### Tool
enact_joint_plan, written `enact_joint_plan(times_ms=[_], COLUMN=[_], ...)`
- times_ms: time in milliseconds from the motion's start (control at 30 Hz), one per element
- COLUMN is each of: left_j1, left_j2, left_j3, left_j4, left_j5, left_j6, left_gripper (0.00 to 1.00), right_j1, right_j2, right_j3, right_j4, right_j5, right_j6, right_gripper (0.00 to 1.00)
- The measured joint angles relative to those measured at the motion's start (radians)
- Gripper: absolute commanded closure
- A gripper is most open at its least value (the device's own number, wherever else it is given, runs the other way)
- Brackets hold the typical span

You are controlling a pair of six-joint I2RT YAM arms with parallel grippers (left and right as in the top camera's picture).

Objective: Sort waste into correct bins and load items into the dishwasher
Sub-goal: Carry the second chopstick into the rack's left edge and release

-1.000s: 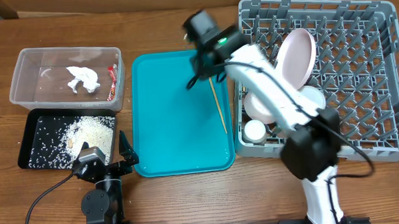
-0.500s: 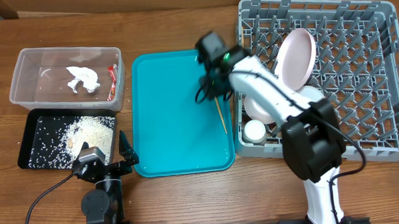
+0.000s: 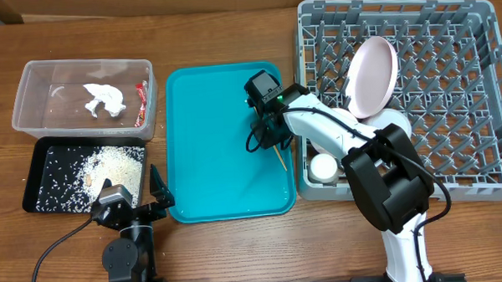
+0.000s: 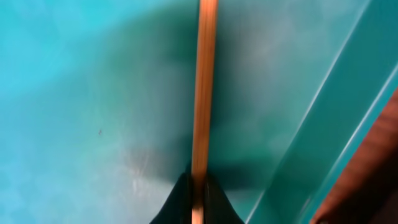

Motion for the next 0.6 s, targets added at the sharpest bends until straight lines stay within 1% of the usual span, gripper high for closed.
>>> enact_joint_plan(times_ms=[167,300,367,433,600], left_j1=[0.000,0.000,0.000,0.000,0.000], left_j2=[0.000,0.000,0.000,0.000,0.000], left_j3=[0.000,0.000,0.000,0.000,0.000], left_j4=[0.000,0.000,0.000,0.000,0.000], left_j5=[0.000,0.000,0.000,0.000,0.000], left_j6=[0.000,0.000,0.000,0.000,0.000], left_gripper=[0.00,0.00,0.00,0.00,0.00], right_j1=[0.003,-0.012,-0.038,-0.063,-0.185], right_j2=[-0.001,-0.015,-0.041,-0.063,-0.103], right_j3=[0.076,0.236,0.321,0.358,0.382], right_j4=[-0.101,-0.143,-0.149,-0.148,-0.145], right_j5=[0.013,0.072,0.105,0.121,0.150], right_j6=[-0.002,-0.004,-0.005,-0.006,-0.012], right_gripper=[0.96,0.96,0.96,0.96,0.96])
